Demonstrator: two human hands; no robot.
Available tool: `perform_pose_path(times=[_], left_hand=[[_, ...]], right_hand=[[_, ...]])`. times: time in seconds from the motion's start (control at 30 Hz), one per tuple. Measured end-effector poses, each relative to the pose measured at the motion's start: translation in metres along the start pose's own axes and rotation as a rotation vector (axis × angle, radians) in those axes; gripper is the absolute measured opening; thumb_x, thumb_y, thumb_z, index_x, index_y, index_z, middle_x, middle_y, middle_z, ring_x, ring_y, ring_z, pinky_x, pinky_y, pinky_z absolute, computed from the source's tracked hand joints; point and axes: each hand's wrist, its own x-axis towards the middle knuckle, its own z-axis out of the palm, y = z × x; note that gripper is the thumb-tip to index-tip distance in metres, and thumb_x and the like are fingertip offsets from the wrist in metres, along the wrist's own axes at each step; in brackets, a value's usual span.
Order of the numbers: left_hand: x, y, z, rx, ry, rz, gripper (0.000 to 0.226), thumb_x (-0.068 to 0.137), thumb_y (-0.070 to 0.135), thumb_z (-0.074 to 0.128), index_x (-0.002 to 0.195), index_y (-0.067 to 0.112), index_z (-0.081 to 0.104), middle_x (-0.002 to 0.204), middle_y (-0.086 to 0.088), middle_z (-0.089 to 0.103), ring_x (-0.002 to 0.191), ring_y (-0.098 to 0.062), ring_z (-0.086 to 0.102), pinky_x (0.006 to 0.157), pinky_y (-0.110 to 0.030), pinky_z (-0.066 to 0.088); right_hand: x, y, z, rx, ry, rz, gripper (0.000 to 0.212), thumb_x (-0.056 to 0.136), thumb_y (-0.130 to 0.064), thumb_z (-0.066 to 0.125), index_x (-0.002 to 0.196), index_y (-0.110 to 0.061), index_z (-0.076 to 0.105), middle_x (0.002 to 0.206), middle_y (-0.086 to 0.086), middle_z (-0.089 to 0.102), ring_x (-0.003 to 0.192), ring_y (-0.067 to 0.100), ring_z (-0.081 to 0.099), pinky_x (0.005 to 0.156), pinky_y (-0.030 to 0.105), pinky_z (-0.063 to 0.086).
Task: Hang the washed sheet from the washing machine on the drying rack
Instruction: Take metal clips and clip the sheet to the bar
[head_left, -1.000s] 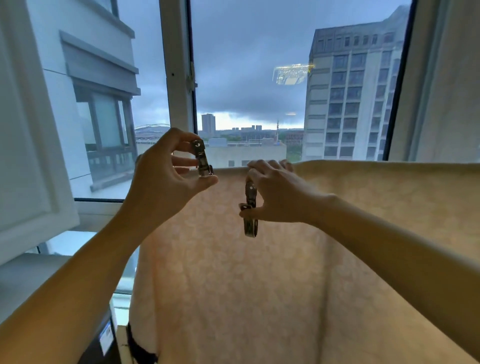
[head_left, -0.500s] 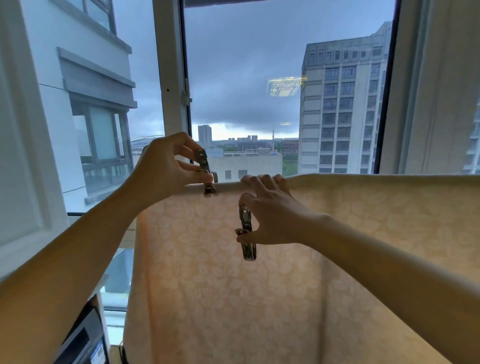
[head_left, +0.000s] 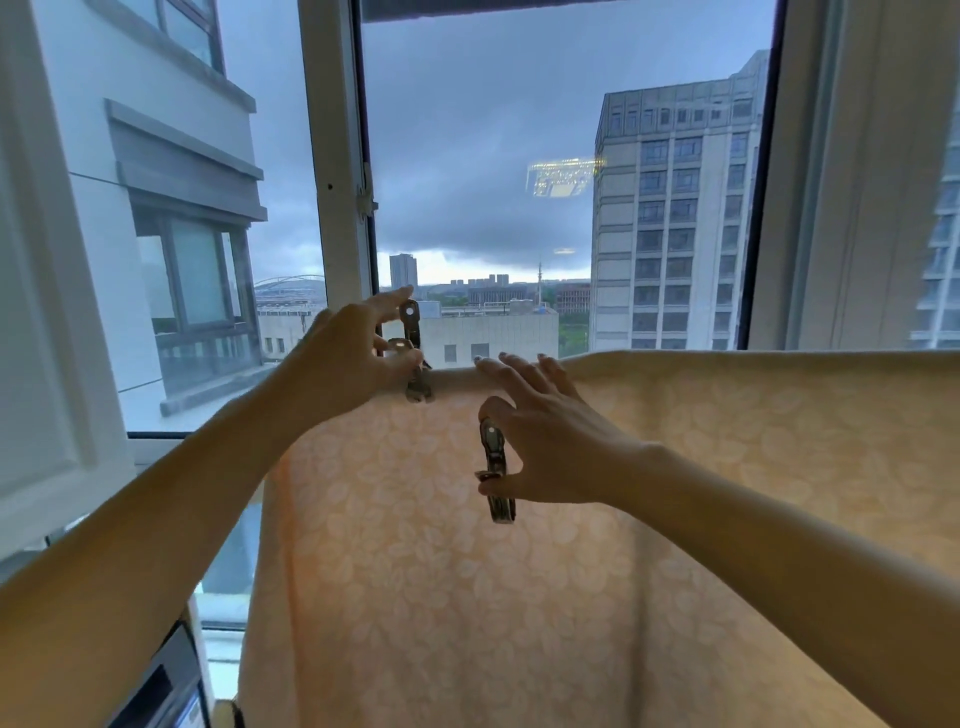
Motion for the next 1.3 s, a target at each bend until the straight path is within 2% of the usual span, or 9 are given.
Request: perform_pose_path(times=[0.13, 0.23, 0.43, 0.53, 0.7, 0.9, 1.07, 1.2, 1.3], left_hand=[[-0.018, 0.021, 0.017, 0.342, 0.233, 0.252, 0.069, 0.082, 0.018, 0.072, 0.144, 0.016, 0.041, 0.145, -0.005, 0.047, 0.133, -0.025, 0.042, 0.109, -0.036, 0.03], [-0.021, 0.037, 0.038, 0.345, 0.272, 0.394, 0.049, 0.079, 0.009, 0.074, 0.125, 0.008, 0.06, 0.126, -0.01, 0.063, 0.12, -0.025, 0.057, 0.102, -0.032, 0.034], [0.002, 0.043, 0.082, 0.131, 0.132, 0.387, 0.029, 0.1, 0.02, 0.048, 0.126, 0.014, 0.059, 0.115, -0.005, 0.069, 0.096, -0.018, 0.069, 0.084, -0.035, 0.057], [0.017, 0.043, 0.099, 0.057, 0.133, 0.424, 0.034, 0.1, 0.034, 0.042, 0.123, 0.017, 0.06, 0.107, 0.0, 0.069, 0.087, -0.014, 0.068, 0.077, -0.035, 0.057], [0.034, 0.05, 0.115, -0.028, 0.114, 0.512, 0.052, 0.098, 0.055, 0.026, 0.12, 0.023, 0.062, 0.095, 0.008, 0.068, 0.073, -0.008, 0.066, 0.067, -0.032, 0.057], [0.054, 0.05, 0.126, -0.035, 0.152, 0.636, 0.06, 0.097, 0.06, 0.016, 0.121, 0.027, 0.061, 0.097, 0.01, 0.072, 0.065, -0.005, 0.065, 0.056, -0.023, 0.054], [0.062, 0.061, 0.132, 0.007, 0.133, 0.777, 0.048, 0.101, 0.041, 0.021, 0.134, 0.023, 0.051, 0.091, 0.006, 0.067, 0.046, -0.004, 0.057, 0.042, -0.019, 0.051], [0.065, 0.069, 0.132, -0.059, 0.135, 0.827, 0.054, 0.094, 0.039, 0.023, 0.125, 0.017, 0.061, 0.104, 0.002, 0.072, 0.069, -0.01, 0.071, 0.063, -0.014, 0.051], [0.067, 0.074, 0.135, -0.091, 0.167, 0.804, 0.056, 0.1, 0.047, 0.017, 0.125, 0.021, 0.06, 0.111, 0.004, 0.071, 0.077, -0.011, 0.073, 0.065, -0.019, 0.053]], right_hand=[[-0.011, 0.002, 0.002, 0.003, 0.024, -0.027, 0.067, 0.078, -0.068, 0.057, 0.12, -0.017, 0.054, 0.16, 0.005, 0.003, 0.147, 0.025, -0.008, 0.119, 0.044, -0.008], [-0.022, 0.01, -0.002, 0.0, 0.061, -0.011, 0.067, 0.076, -0.07, 0.057, 0.119, -0.018, 0.056, 0.156, 0.003, 0.019, 0.146, 0.024, 0.006, 0.121, 0.043, 0.006], [-0.053, 0.038, -0.015, 0.01, 0.133, 0.225, 0.065, 0.073, -0.068, 0.06, 0.111, -0.016, 0.057, 0.155, 0.01, 0.02, 0.143, 0.029, 0.016, 0.118, 0.046, 0.016], [-0.067, 0.047, -0.017, -0.023, 0.116, 0.282, 0.071, 0.074, -0.07, 0.054, 0.115, -0.013, 0.054, 0.155, 0.013, 0.022, 0.144, 0.03, 0.018, 0.117, 0.051, 0.019], [-0.084, 0.051, -0.019, -0.032, 0.088, 0.278, 0.073, 0.075, -0.068, 0.059, 0.123, -0.013, 0.051, 0.157, 0.01, 0.016, 0.146, 0.025, 0.013, 0.12, 0.041, 0.013], [-0.092, 0.05, -0.044, 0.04, 0.164, 0.359, 0.069, 0.071, -0.063, 0.061, 0.122, -0.018, 0.047, 0.149, 0.003, 0.024, 0.133, 0.023, 0.028, 0.109, 0.041, 0.028], [-0.099, 0.051, -0.049, -0.004, 0.116, 0.42, 0.075, 0.071, -0.067, 0.053, 0.129, -0.02, 0.043, 0.148, -0.001, 0.025, 0.131, 0.018, 0.027, 0.11, 0.04, 0.026], [-0.108, 0.06, -0.049, -0.032, 0.105, 0.449, 0.072, 0.071, -0.071, 0.048, 0.125, -0.023, 0.044, 0.142, -0.005, 0.031, 0.125, 0.014, 0.033, 0.107, 0.035, 0.03], [-0.116, 0.067, -0.051, -0.038, 0.12, 0.46, 0.069, 0.073, -0.071, 0.049, 0.123, -0.023, 0.046, 0.14, -0.007, 0.033, 0.124, 0.011, 0.033, 0.106, 0.031, 0.027]])
